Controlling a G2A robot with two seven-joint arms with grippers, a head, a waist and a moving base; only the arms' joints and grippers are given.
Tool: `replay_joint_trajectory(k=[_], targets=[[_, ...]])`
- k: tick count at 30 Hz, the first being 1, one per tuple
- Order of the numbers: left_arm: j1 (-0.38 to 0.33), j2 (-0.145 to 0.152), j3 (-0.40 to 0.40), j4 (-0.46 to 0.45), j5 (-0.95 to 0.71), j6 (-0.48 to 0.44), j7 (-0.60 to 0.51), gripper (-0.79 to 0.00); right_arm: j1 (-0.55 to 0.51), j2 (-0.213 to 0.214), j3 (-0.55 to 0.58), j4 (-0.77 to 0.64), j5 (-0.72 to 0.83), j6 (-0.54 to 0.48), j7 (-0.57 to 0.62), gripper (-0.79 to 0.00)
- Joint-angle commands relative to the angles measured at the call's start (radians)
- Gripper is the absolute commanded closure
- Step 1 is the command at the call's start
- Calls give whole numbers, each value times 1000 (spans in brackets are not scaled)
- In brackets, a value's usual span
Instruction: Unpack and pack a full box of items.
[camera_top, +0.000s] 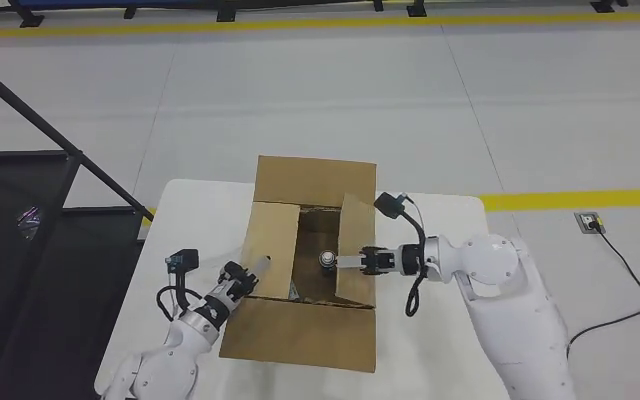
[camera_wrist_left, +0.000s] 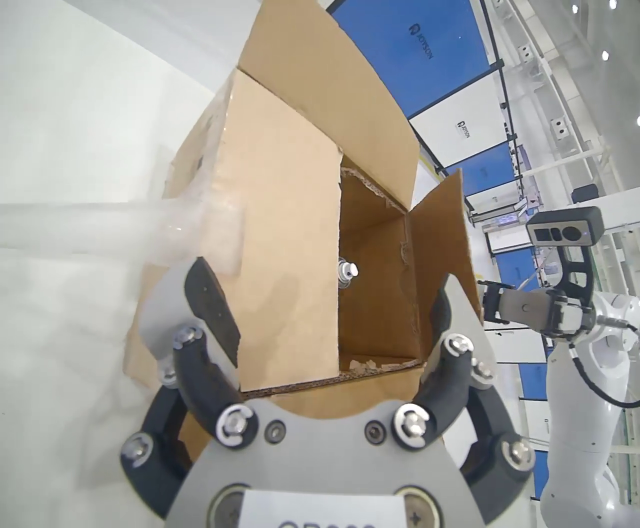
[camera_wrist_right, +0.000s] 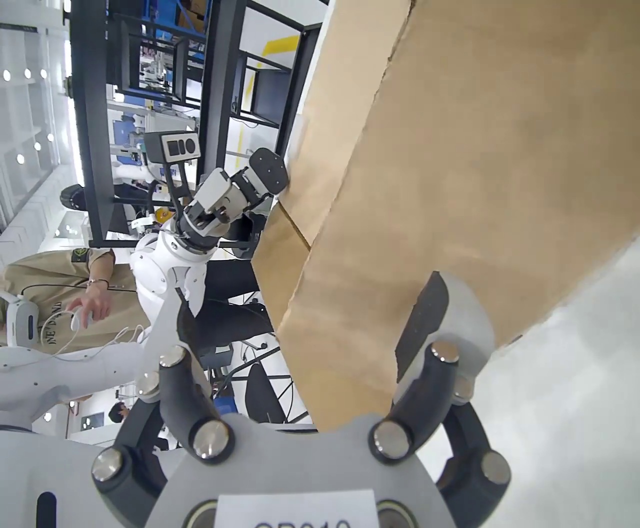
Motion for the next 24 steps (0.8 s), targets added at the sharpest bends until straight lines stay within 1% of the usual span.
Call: replay_joint_trajectory(k=[1, 7, 11, 14, 17, 20, 24], targets=[[-1, 1, 3, 0, 5, 3, 0, -785, 15, -2, -27, 36, -5, -3, -19, -785], [0, 2, 8, -1, 11, 11, 3, -785, 48, -4, -85, 99, -34, -15, -63, -785], [5, 3, 4, -10, 10, 17, 18, -785, 47, -1, -106, 103, -65, -8, -92, -785], [16, 4, -15, -39, -14, 15, 32, -785, 41, 3, -114, 95, -76, -11, -100, -785], [34, 6, -57, -81, -50, 6, 42, -785, 25, 10, -105, 51, -85, -20, -107, -785], [64, 12, -125, -114, -86, -19, 26, -785, -3, 22, -75, -35, -108, -12, -112, -785], [123, 24, -239, -132, -174, -94, -57, -785, -3, 22, -75, -35, -108, -12, -112, -785]])
